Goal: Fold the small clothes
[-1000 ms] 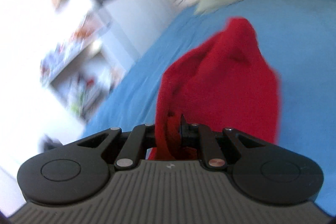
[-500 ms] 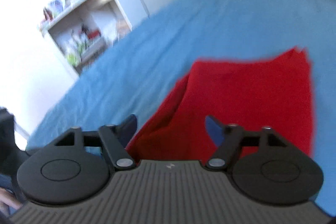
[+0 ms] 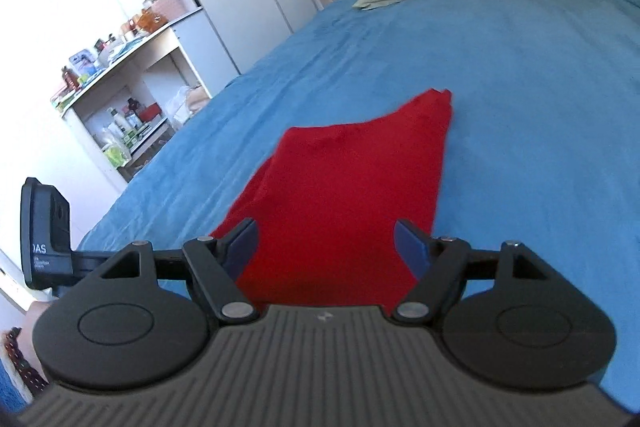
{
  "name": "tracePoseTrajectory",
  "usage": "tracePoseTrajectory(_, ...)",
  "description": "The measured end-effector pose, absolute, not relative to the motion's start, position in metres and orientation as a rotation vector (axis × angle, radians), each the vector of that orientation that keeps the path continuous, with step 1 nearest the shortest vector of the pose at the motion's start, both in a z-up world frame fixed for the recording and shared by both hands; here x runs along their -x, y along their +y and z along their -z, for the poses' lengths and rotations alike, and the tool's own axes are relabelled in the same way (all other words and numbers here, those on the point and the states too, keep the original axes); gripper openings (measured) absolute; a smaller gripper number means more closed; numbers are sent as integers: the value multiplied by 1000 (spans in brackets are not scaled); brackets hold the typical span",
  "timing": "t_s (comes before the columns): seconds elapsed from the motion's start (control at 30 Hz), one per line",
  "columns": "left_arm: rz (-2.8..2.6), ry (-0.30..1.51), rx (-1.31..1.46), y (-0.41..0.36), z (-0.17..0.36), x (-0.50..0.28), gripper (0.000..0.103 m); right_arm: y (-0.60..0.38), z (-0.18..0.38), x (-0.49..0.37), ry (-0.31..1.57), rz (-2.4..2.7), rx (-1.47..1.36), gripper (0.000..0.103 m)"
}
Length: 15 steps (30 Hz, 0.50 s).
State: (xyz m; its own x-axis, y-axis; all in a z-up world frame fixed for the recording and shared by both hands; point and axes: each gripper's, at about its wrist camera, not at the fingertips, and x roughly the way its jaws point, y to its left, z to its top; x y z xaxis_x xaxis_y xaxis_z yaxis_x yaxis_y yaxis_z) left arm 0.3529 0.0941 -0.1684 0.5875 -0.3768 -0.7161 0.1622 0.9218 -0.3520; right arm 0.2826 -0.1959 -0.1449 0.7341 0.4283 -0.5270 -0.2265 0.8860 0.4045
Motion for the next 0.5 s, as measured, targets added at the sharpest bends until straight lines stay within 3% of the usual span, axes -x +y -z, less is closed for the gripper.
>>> tracePoseTrajectory(0.33, 294, 924, 265, 97, 173, -333, 62, -206, 153, -272, 645, -350, -381, 91)
tracePoseTrajectory(0.5, 298, 918, 308, 94, 174, -343, 56, -205, 153, -273, 645, -354, -373, 91)
